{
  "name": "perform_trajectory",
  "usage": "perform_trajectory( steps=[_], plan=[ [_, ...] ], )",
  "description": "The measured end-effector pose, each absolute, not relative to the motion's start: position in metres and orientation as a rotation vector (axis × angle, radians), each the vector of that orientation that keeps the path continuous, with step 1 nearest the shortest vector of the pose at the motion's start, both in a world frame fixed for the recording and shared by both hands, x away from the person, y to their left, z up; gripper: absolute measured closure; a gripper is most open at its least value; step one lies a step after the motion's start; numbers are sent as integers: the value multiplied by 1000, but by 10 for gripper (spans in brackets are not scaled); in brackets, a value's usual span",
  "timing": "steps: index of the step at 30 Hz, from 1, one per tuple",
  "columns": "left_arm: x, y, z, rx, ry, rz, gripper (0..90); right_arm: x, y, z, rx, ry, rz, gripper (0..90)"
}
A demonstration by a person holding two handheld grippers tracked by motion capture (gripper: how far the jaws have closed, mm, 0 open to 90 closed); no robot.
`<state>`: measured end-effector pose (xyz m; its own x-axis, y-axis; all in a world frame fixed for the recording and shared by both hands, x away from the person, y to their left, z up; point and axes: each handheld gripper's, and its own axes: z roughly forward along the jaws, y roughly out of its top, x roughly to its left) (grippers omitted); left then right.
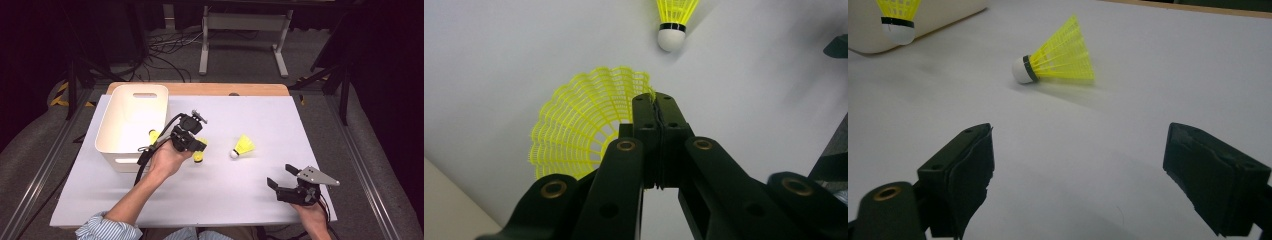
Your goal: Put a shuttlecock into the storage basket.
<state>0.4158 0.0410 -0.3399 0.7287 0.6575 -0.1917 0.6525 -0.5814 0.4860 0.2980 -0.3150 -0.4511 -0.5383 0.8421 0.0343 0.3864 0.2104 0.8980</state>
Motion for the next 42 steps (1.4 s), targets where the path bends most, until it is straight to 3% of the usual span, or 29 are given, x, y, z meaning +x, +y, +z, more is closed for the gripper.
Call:
perform_trajectory(
  steps=[42],
  plan=[
    [424,71,-292,2303,1023,82,898,299,-319,-451,1145,1995,1288,135]
  ],
)
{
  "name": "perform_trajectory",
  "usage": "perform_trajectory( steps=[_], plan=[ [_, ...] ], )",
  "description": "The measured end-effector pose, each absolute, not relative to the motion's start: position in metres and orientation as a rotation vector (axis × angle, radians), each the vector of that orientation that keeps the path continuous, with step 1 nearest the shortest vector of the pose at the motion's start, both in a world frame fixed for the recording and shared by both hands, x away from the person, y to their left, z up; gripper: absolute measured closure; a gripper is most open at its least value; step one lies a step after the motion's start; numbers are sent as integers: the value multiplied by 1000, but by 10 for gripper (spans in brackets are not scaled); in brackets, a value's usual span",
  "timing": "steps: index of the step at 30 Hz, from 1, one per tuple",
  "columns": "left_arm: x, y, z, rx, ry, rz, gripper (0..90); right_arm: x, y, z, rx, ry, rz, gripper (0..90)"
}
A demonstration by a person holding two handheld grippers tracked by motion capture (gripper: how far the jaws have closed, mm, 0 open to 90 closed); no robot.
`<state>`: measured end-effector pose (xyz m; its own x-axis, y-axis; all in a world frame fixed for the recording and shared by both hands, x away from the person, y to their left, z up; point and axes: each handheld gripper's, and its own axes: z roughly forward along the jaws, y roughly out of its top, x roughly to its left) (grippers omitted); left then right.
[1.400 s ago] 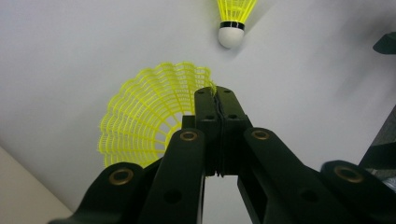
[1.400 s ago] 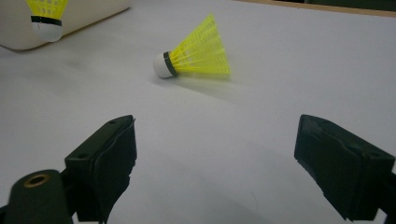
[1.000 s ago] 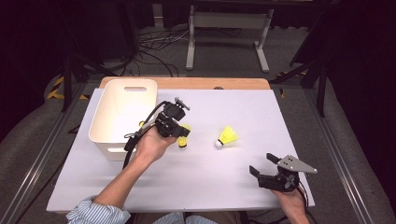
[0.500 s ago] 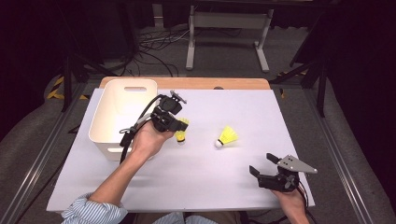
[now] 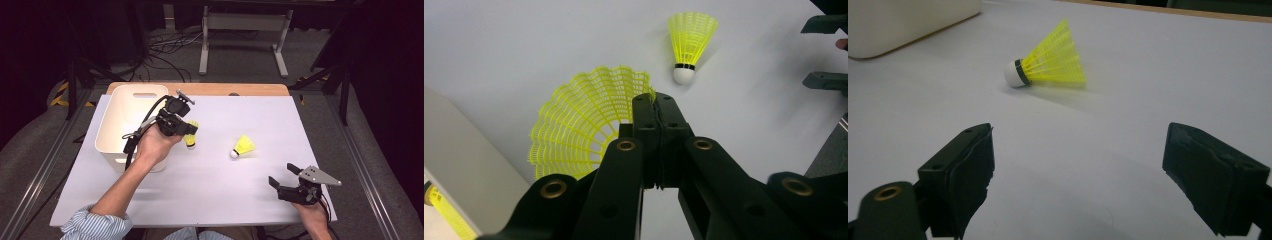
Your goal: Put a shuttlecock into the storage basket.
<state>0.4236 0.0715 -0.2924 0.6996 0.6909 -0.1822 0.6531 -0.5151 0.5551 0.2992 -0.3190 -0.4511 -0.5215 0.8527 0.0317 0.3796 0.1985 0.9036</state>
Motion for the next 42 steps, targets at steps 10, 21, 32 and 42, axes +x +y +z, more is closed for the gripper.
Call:
perform_trajectory(
  steps=[10,21,32,42],
  plan=[
    [426,82,-287,2286,1051,91,898,299,-318,-451,1144,1995,1286,134],
    [429,94,-278,2260,1074,100,897,299,-318,-451,1145,1999,1287,134],
    [432,105,-270,2238,1098,119,896,299,-318,-452,1146,1999,1287,134],
    [433,120,-261,2199,1124,144,896,300,-318,-452,1146,2001,1283,134]
  ],
)
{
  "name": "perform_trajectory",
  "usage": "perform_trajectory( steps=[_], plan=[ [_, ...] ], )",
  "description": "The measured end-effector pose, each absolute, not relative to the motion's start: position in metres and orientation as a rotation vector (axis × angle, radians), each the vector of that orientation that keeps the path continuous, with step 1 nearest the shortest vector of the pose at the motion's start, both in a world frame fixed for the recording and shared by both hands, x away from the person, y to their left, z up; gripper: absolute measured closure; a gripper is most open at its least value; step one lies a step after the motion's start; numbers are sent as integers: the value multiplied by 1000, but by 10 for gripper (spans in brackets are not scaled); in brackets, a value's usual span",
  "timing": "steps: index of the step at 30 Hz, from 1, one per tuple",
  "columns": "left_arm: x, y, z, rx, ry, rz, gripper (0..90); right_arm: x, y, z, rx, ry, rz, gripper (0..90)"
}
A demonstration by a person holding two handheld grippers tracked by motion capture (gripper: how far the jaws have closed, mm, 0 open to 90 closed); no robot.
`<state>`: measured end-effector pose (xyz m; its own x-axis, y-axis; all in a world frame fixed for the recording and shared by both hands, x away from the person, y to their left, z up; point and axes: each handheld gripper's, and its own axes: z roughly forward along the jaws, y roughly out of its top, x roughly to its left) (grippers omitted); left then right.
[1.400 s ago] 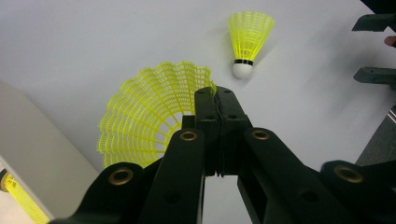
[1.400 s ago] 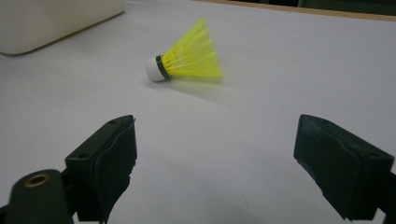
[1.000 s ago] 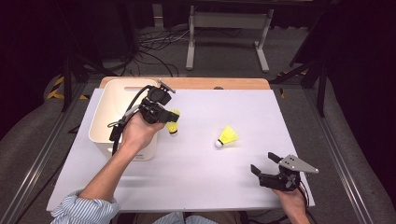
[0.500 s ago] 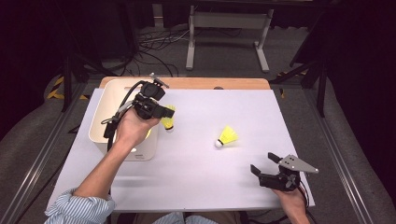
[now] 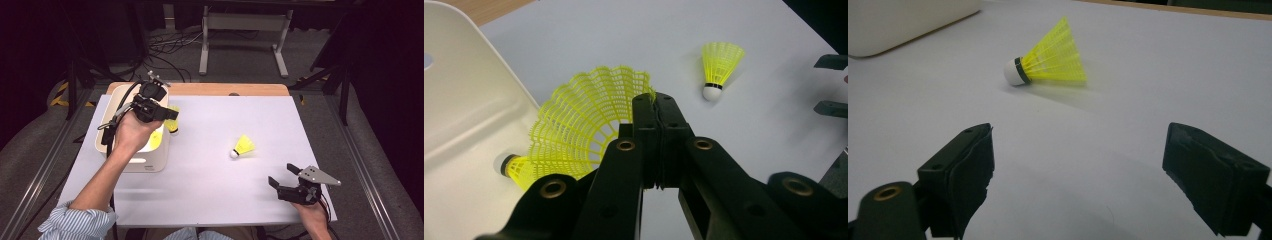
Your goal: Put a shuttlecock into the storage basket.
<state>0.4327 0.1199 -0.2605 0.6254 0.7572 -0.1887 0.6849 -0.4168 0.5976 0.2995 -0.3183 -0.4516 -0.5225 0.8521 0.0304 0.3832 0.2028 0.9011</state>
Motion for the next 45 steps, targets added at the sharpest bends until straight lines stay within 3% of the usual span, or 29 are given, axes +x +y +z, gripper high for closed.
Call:
perform_trajectory(
  steps=[31,45],
  plan=[
    [431,151,-244,2141,1182,189,896,300,-318,-452,1148,2002,1288,134],
    [436,161,-254,2167,1233,226,896,300,-319,-452,1149,2000,1289,134]
  ],
)
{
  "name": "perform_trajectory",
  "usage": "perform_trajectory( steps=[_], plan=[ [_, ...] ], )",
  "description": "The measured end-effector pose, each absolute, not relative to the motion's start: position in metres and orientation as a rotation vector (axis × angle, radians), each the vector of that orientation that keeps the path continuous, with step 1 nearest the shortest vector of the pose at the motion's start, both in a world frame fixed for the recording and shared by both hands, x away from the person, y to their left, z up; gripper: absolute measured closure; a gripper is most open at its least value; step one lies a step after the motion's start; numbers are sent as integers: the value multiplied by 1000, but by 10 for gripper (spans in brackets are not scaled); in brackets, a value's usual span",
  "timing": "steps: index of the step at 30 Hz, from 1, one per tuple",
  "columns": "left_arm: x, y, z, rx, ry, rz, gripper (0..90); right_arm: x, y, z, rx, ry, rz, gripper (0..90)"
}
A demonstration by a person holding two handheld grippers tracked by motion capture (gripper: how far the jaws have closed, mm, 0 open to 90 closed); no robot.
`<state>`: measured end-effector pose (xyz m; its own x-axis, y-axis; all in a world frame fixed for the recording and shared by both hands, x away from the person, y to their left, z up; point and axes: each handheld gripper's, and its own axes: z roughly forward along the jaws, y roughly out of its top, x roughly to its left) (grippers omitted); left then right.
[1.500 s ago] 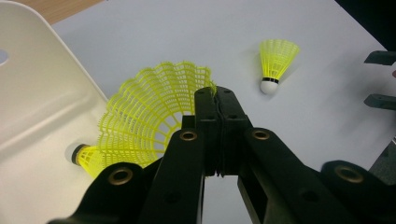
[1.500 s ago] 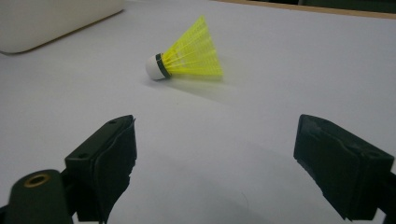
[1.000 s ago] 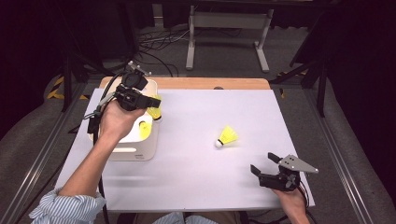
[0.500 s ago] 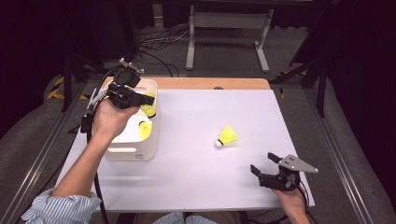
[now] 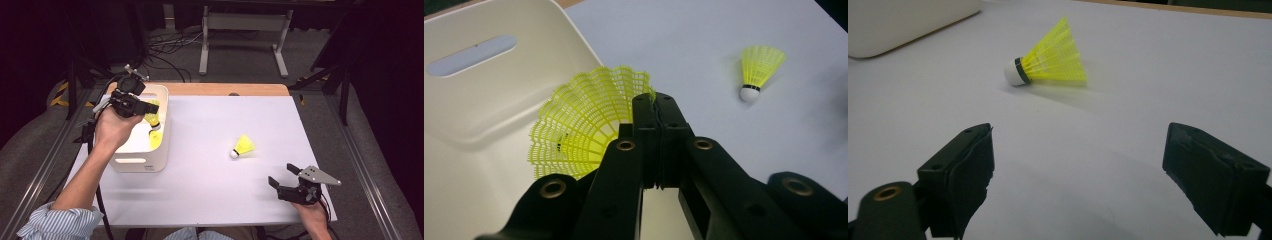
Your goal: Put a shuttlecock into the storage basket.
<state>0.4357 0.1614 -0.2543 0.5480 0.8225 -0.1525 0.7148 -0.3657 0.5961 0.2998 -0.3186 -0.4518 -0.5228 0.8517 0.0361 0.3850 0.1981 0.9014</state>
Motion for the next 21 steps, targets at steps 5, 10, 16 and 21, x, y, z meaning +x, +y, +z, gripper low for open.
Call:
perform_trajectory(
  steps=[5,10,16,21],
  plan=[
    [440,165,-260,2171,1256,235,896,299,-319,-452,1152,1999,1289,134],
    [444,167,-266,2185,1280,260,896,299,-319,-451,1153,1998,1291,134],
    [449,170,-272,2195,1314,276,895,299,-319,-451,1150,1996,1292,134],
    [454,172,-277,2200,1332,287,895,299,-319,-451,1151,1997,1291,134]
  ],
)
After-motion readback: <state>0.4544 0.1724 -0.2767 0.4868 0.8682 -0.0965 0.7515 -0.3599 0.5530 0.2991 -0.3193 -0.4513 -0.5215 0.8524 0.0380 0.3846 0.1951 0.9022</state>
